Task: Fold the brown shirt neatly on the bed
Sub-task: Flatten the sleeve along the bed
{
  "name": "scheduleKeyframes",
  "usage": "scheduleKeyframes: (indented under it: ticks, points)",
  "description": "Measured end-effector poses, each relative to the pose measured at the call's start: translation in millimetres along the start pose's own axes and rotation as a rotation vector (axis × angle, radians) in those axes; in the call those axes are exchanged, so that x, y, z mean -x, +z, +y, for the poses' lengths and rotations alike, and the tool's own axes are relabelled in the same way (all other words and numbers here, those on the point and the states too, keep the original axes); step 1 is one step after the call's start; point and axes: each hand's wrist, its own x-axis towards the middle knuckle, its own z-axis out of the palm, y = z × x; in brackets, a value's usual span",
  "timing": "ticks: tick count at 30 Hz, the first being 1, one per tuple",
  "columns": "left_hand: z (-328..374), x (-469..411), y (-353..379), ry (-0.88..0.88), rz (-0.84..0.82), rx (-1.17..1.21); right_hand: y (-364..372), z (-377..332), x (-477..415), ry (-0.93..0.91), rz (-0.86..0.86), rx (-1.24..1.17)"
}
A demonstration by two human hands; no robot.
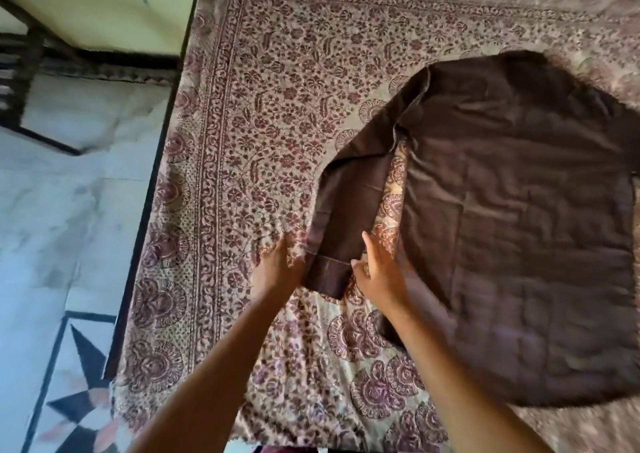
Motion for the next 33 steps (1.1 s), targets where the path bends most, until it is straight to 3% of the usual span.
scheduleKeyframes:
  ticks: [7,10,13,17,20,22,27,28,33]
  points:
    - [3.0,-35.5,46.0,-0.098,-0.07,0.149,33.1,9.1,-25.2,0.192,-0.145,-0.119]
    - [6.3,-54.8,15.6,-0.1,-0.084,0.094,38.0,3.2,-41.6,0.244,-0.079,-0.125]
    - [5.1,-79.2,-46.6,0.051,0.217,0.089,32.1,-24.3,-69.0,0.238,-0.035,-0.37]
    - [-2.5,-105.6,-123.8,0.397,0.672,0.046,22.7,-76.3,-129.7,0.332,-0.147,-0.87]
    - [-16.4,-127.5,-148.4,0.497,0.81,-0.125,18.7,-108.7,-182.9,0.479,-0.174,-1.331]
    - [-34.2,-147.6,-150.8,0.44,0.746,-0.255,17.6,-124.5,-218.2,0.544,-0.143,-1.527]
    - [-68.9,-183.1,-122.0,0.156,0.197,-0.46,22.9,-112.6,-264.3,0.667,-0.022,-1.679]
    - [-70.0,-190.4,-119.8,0.104,0.188,-0.411,24.5,-107.6,-270.2,0.696,0.015,-1.713]
    - [-55.8,-227.4,-123.6,-0.2,0.543,-0.002,35.0,-90.1,-285.3,0.732,0.156,-1.682]
